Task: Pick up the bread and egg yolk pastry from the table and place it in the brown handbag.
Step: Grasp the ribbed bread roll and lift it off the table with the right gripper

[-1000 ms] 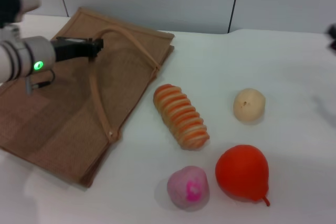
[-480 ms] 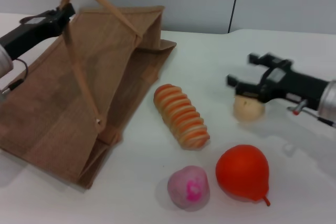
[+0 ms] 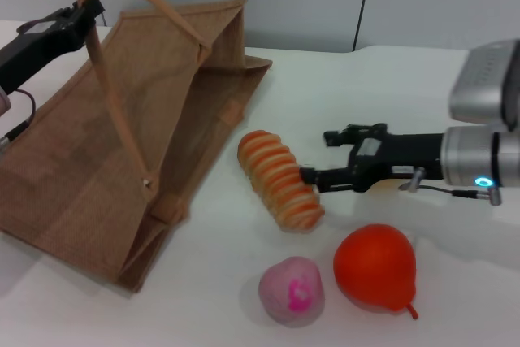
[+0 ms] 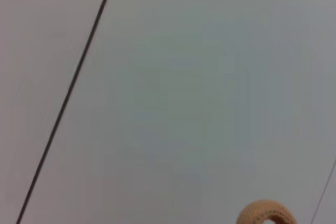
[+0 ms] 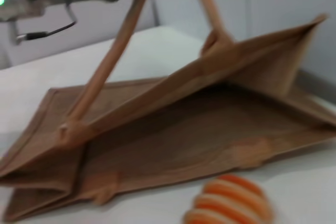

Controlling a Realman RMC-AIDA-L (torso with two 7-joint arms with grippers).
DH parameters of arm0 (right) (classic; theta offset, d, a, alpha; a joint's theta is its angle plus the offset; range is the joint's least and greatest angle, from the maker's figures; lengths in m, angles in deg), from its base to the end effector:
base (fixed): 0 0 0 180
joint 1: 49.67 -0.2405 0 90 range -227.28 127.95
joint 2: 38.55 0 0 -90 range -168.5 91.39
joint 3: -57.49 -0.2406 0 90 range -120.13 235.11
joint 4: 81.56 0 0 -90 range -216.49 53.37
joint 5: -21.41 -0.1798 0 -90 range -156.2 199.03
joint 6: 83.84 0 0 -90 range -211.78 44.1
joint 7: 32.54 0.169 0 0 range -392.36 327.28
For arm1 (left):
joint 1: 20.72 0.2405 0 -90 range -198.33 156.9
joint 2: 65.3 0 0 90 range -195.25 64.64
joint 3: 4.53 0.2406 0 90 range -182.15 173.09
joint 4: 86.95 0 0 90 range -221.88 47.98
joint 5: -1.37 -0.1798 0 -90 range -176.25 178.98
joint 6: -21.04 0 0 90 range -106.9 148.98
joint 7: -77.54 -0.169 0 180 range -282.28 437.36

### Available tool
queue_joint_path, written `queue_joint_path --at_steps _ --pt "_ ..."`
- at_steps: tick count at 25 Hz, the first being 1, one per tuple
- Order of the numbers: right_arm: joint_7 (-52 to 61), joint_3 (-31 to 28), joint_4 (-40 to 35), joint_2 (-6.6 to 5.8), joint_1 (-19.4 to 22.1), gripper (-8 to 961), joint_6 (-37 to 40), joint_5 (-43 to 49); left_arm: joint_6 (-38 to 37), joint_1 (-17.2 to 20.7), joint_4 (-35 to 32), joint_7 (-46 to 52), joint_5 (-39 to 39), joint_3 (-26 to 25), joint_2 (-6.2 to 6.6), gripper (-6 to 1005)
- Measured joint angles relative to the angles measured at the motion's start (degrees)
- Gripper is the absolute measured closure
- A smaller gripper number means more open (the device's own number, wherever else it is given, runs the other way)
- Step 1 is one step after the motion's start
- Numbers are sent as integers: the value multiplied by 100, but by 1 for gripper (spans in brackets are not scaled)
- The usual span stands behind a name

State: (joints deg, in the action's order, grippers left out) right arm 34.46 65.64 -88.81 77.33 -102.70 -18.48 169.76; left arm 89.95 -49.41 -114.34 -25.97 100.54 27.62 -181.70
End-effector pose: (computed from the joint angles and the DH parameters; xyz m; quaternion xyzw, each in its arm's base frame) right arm 0.1923 0.3650 -0.0778 -0.9622 0.1857 0.1427 0.1388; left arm -0.2622 0.3744 0.0703 -0.7365 -0.3466 -0.4226 0.3987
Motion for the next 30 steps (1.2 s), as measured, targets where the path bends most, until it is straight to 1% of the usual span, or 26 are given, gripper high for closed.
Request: queue_joint_path --at_steps 4,8,9,10,14,19,25,30 --pt "392 483 118 27 -302 76 -153 18 31 7 4 11 13 -77 0 881" --pt "577 784 423 33 -642 76 -468 34 76 5 6 29 16 -133 -1 880" --pt "689 908 577 33 -806 76 -689 62 78 2 6 39 18 -161 -2 880" --pt "689 908 577 33 -806 76 -689 62 78 2 6 39 18 -161 -2 880" --pt "888 1007 870 32 -1043 76 -1118 156 81 -3 6 50 20 -166 -4 880" --pt "1148 1024 994 26 -1211 75 -1467 277 85 -17 6 53 23 -165 -6 881" --pt "1651 1031 1253 27 -1401 75 -2114 783 88 -26 6 54 23 -166 -6 881" --pt "1790 1032 1349 29 -1492 75 -2212 950 88 -37 6 64 24 -166 -6 881"
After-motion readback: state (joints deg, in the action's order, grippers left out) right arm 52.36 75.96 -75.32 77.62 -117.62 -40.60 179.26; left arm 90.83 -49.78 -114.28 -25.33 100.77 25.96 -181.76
